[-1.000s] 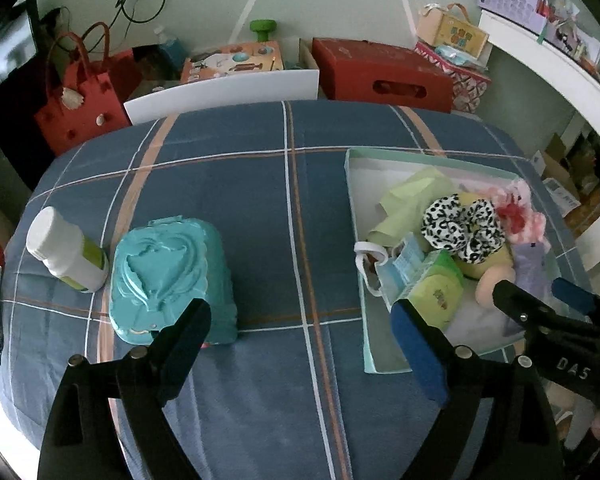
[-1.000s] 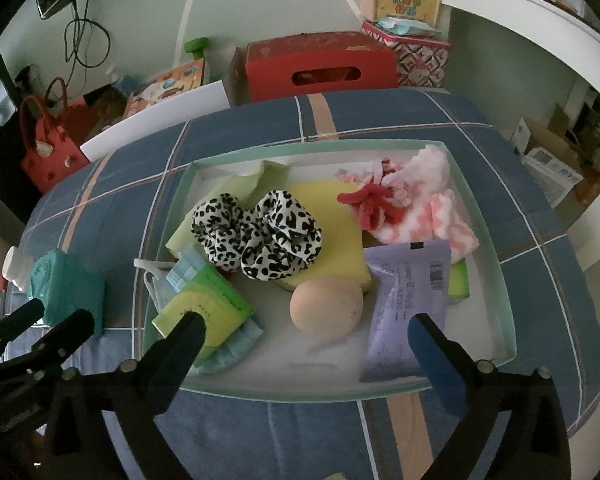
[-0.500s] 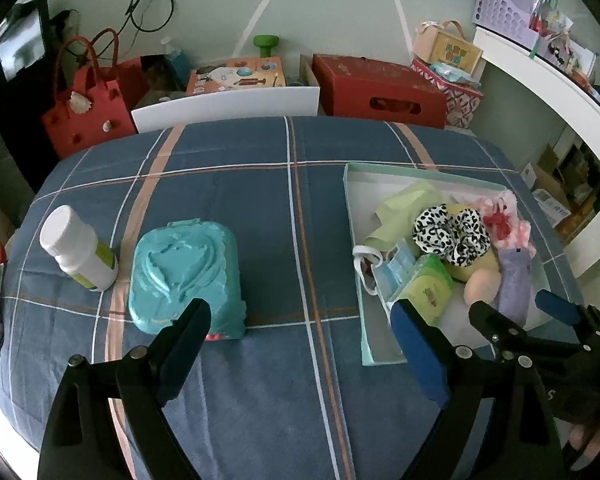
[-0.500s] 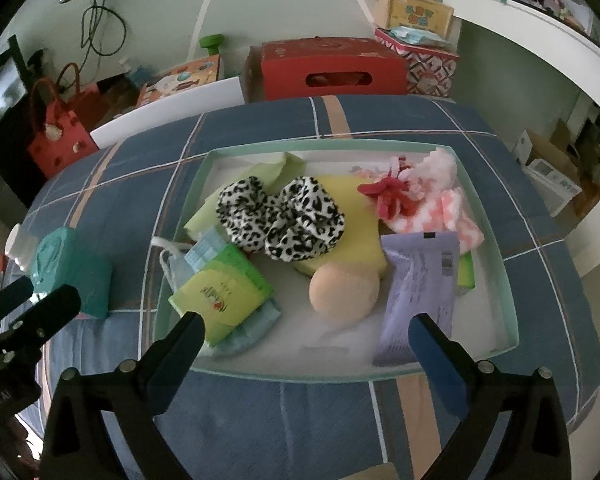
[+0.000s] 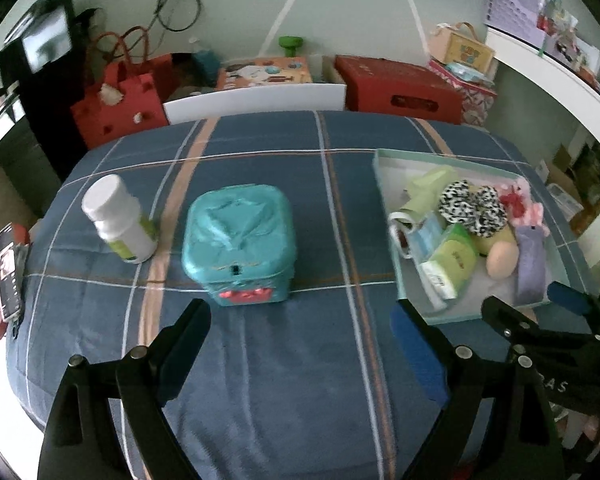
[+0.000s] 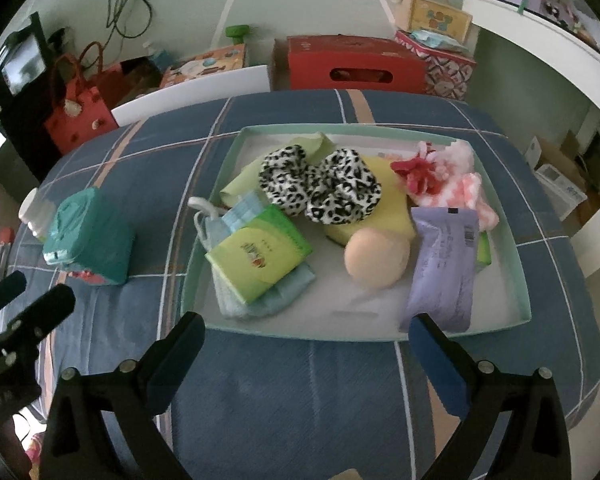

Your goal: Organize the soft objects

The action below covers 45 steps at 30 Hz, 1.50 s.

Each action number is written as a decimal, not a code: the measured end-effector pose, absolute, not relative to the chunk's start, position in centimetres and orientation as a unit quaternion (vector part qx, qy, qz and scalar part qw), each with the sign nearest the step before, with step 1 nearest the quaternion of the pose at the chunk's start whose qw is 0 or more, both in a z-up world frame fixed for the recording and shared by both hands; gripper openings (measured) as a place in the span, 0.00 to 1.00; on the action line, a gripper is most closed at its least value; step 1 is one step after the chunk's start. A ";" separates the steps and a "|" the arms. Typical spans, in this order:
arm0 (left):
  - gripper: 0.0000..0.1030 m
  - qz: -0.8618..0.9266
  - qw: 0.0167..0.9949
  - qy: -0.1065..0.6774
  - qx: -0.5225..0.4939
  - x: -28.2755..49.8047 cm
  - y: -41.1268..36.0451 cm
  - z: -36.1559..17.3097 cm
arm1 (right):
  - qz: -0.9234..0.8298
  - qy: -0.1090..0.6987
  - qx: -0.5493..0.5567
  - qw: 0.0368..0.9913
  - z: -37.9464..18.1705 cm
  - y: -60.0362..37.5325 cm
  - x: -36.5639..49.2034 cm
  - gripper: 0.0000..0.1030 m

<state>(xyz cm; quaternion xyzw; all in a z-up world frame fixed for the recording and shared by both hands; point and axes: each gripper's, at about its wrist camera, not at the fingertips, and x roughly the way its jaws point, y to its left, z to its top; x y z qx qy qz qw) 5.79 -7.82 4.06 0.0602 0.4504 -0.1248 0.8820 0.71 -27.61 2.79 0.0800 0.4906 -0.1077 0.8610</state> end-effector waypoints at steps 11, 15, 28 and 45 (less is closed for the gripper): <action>0.89 -0.064 0.892 0.445 0.059 5.6 -5.2 3.1 | -0.091 0.477 0.069 0.872 2.9 -25.5 0.7 1.00; 0.89 -0.051 0.882 0.463 0.070 5.8 -5.3 2.1 | -0.089 0.480 0.069 0.870 2.5 -25.3 0.9 1.00; 0.89 -0.013 0.864 0.497 0.082 6.6 -4.7 0.5 | -0.100 0.489 0.075 0.863 1.7 -25.7 1.1 1.00; 0.89 -0.025 0.854 0.512 0.096 7.2 -4.8 -0.1 | -0.108 0.496 0.054 0.860 1.2 -25.1 1.6 1.00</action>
